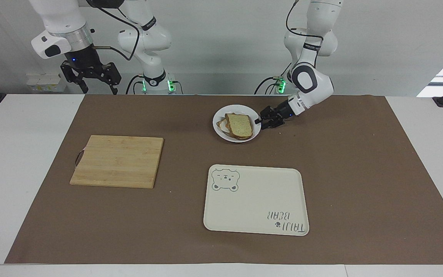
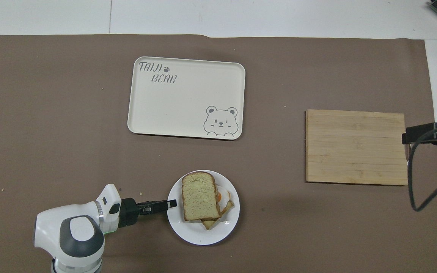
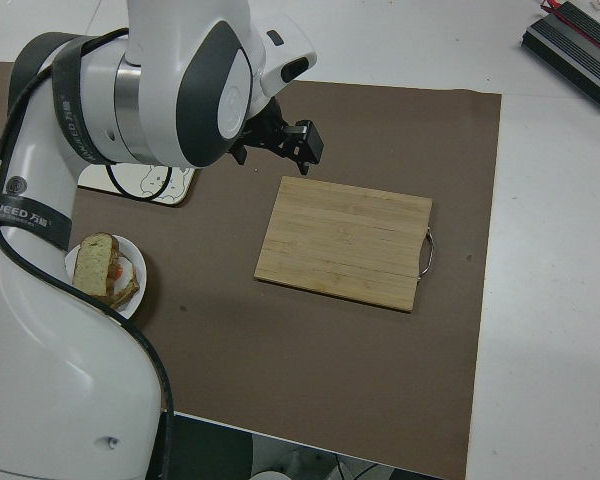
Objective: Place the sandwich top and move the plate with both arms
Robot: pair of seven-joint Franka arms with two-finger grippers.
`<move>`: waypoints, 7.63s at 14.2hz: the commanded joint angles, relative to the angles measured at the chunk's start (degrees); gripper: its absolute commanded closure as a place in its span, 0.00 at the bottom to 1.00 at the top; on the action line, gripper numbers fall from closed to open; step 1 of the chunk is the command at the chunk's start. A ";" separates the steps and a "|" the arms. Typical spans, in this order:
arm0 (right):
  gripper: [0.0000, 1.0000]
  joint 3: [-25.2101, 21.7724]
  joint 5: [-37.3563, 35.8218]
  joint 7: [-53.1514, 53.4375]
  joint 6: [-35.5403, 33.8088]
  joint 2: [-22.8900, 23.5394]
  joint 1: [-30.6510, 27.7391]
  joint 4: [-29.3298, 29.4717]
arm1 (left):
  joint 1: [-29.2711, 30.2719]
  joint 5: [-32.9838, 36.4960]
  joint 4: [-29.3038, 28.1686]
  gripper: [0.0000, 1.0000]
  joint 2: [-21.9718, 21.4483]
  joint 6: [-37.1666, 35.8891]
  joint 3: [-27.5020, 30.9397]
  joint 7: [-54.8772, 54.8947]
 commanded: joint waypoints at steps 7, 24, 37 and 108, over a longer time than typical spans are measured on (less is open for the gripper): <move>0.00 0.05 0.27 -1.40 -0.73 0.14 -0.44 0.69 | -2.48 -2.33 -1.95 0.46 -1.69 0.36 0.16 1.49; 0.00 0.05 0.27 -1.40 -0.82 0.14 -0.44 0.69 | 5.50 -2.77 2.08 1.00 -1.17 -5.97 0.60 1.93; 0.00 0.05 0.27 -1.40 -0.73 0.14 -0.44 0.69 | 18.86 11.46 36.35 1.00 21.49 -9.31 0.78 -7.30; 0.00 0.05 0.36 -1.40 -0.73 0.14 -0.44 0.69 | 14.47 89.34 78.64 0.00 3.50 -64.33 11.76 -45.00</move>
